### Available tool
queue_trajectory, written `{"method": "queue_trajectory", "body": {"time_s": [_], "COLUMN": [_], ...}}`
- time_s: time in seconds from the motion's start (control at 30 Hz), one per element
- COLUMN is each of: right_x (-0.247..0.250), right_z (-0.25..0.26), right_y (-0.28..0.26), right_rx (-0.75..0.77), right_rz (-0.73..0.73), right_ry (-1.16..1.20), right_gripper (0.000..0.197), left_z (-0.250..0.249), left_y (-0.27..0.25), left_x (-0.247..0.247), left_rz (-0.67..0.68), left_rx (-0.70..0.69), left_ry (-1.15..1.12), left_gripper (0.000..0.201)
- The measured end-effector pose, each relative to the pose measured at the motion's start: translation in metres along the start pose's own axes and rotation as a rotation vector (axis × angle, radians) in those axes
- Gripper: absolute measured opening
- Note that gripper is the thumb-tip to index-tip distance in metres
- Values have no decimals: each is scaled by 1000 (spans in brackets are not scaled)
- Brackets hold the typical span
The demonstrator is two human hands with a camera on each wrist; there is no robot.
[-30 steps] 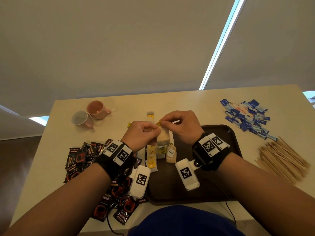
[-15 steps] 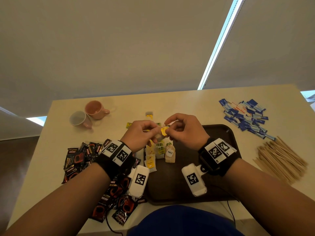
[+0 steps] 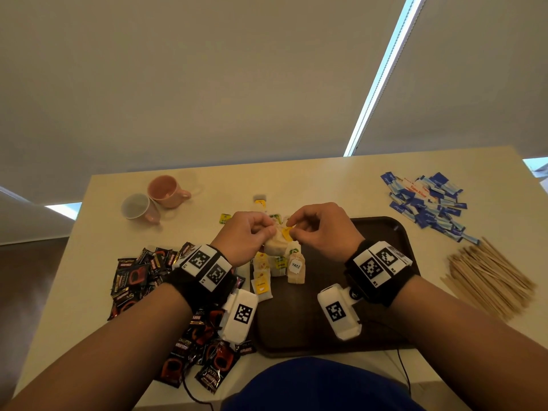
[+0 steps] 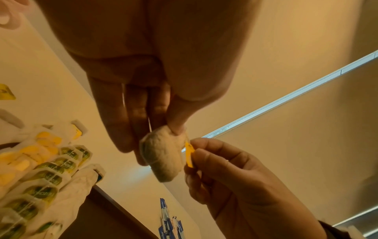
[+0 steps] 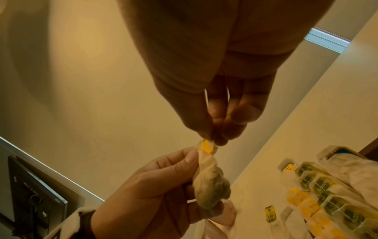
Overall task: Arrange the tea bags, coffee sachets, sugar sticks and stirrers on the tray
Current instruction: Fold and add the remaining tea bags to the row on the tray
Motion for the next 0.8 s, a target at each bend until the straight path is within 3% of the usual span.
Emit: {"method": "queue_trajectory", "body": {"time_s": [0.33, 0.57, 0.8], "right_x": [-2, -5, -5], "right_z": [0, -4, -5], "right_y": [0, -1, 0], "right_rx": [-11, -70, -88], "right_rz": [-1, 3, 27], "right_ry": [8, 184, 180], "right_gripper": [12, 4, 4], "left_z": [-3, -5, -10], "left_y": [0, -4, -8], "left_x": [2, 2, 4], "left_rz": [-10, -12, -6], "left_rx": [10, 3, -24], "left_ry": [30, -11, -22], "left_gripper": [20, 14, 3]}}
Point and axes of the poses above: each hand's wrist, its own y-axis towards the middle knuckle, its own x-axis out of the back of the hand, z = x × y, the point moved 7 cm from there along y, towards the middle knuckle, and after that the axes turned 1 degree about -z, right-handed, at the moved point
